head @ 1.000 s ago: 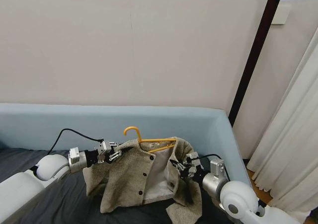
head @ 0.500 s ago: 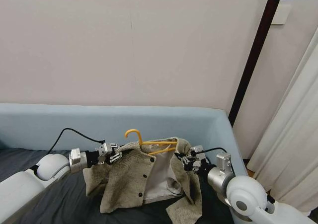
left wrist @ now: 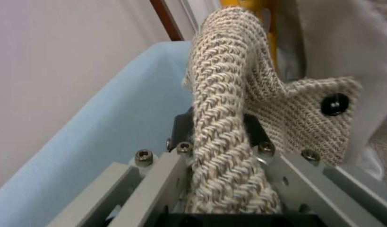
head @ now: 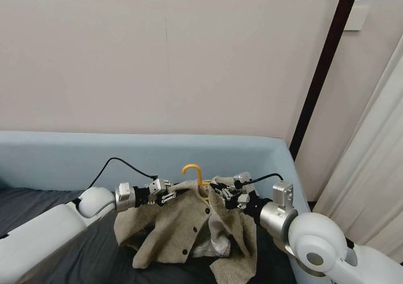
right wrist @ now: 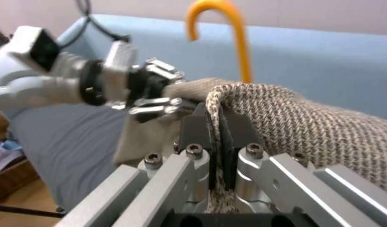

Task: Pick up the clothes from the sofa and hang them on the clothes hanger.

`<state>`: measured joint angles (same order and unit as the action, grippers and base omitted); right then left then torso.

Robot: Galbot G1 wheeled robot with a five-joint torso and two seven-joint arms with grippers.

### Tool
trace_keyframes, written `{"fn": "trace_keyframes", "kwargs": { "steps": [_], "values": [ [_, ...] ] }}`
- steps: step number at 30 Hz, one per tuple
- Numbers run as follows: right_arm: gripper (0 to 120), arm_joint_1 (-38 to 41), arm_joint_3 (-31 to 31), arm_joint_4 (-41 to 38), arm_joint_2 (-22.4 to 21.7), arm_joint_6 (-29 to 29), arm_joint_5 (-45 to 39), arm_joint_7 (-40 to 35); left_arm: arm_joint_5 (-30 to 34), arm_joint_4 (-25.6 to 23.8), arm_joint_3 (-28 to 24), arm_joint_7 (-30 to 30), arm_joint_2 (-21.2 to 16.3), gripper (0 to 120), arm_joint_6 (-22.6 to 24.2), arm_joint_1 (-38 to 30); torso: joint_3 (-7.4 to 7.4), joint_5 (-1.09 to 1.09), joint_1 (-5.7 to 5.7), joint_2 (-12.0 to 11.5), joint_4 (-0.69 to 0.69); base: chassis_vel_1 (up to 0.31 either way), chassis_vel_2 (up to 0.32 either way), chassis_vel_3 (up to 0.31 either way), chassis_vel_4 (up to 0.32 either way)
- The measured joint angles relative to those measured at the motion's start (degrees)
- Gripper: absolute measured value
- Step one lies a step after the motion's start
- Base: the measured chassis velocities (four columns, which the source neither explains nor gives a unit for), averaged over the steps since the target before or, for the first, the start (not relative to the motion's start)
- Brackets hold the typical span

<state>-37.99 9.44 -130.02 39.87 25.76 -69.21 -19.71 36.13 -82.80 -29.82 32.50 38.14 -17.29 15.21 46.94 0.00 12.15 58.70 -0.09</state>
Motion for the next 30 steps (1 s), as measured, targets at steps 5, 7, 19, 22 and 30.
{"fn": "trace_keyframes", "kwargs": {
  "steps": [5, 7, 19, 22, 30],
  "values": [
    [1, 0.47, 0.28, -0.67, 0.30, 0.00, 0.07, 0.24, 1.45, 1.45, -3.05, -1.00, 2.57, 8, 0.51, -3.42, 0.00, 0.00, 0.00, 0.00, 0.00, 0.000, 0.000, 0.000, 0.000],
    [1, 1.03, 0.72, -0.59, 0.68, 0.05, 0.13, 0.24, 1.72, 1.56, -3.54, -1.46, 3.40, 8, 0.78, -4.02, 0.00, 0.01, 0.00, 0.00, 0.00, 0.000, 0.000, 0.000, 0.000],
    [1, -2.07, 3.00, -2.54, 0.64, 0.84, 5.30, 3.99, 5.19, 3.94, -4.42, -3.21, 4.88, 8, 1.29, -9.06, 0.00, -0.01, 0.00, 0.00, 0.01, 0.000, 0.000, 0.000, 0.000],
    [1, -2.99, 3.78, -2.71, 0.65, 0.87, 6.80, 4.48, 6.25, 4.14, -4.28, -3.24, 4.52, 8, 1.30, -10.13, 0.00, 0.00, 0.00, 0.00, 0.00, 0.000, 0.000, 0.000, 0.000],
    [1, -3.27, 3.10, 1.57, 1.88, -0.68, 8.95, 2.80, 9.78, 0.29, -4.21, -2.03, 1.46, 8, 1.14, -11.17, 0.00, -0.01, 0.00, 0.00, 0.01, 0.000, 0.000, 0.000, 0.000]
  ]
}}
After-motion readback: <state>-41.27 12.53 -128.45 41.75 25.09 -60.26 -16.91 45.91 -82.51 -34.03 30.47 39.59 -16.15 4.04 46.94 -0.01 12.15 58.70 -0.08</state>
